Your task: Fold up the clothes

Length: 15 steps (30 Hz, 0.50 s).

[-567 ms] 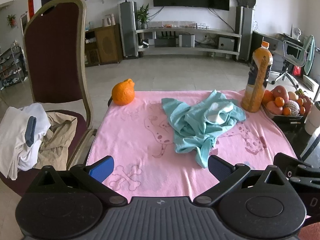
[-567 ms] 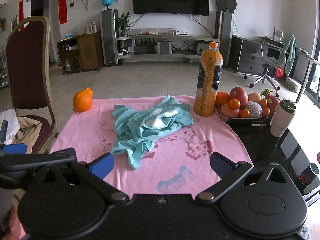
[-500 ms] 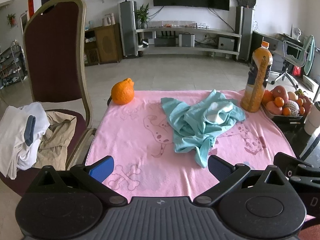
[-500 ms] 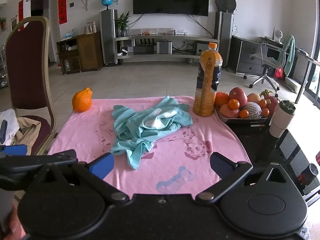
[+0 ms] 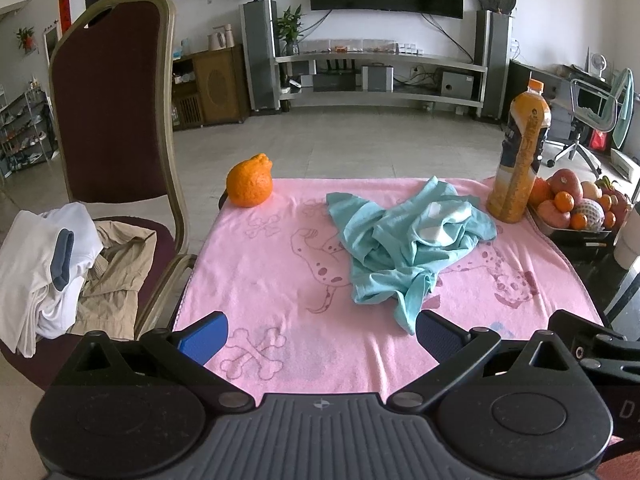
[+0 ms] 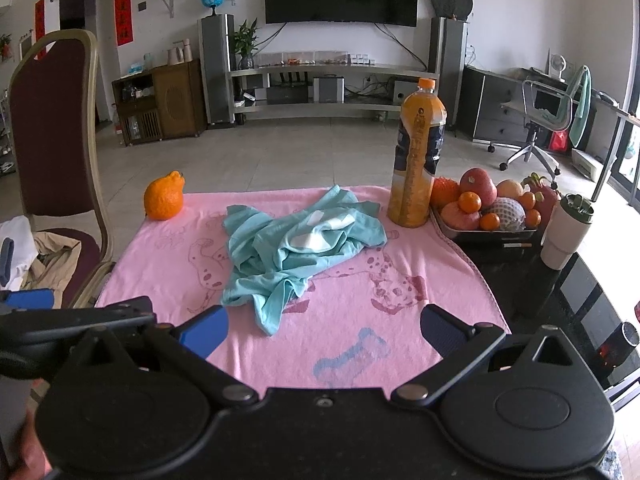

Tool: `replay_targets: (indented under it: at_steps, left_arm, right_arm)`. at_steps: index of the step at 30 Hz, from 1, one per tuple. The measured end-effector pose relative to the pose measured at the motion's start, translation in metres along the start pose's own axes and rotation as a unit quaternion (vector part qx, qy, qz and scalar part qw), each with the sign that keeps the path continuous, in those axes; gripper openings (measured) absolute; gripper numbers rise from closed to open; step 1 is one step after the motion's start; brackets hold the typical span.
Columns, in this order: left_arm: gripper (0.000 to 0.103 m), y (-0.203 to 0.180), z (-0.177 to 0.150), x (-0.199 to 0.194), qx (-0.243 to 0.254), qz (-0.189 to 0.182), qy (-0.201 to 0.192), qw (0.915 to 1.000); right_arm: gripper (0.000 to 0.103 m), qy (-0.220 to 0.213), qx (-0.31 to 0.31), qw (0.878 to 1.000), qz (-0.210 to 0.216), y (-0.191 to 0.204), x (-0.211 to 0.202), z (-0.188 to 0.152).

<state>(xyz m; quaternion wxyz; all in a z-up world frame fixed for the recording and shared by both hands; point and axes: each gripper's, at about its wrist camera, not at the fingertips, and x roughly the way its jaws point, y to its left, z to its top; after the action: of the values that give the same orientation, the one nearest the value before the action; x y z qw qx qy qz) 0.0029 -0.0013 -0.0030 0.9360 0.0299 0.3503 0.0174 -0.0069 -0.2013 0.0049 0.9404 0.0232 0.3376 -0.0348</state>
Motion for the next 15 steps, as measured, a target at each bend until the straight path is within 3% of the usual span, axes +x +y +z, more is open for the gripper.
replay_targets:
  at_steps: [15]
  left_arm:
    - [0.102,-0.0022,-0.0005,0.0004,0.004,0.004,-0.001,1.0]
  right_arm:
    - [0.103,0.003,0.003,1.0,0.0,-0.0017,0.0024,-0.001]
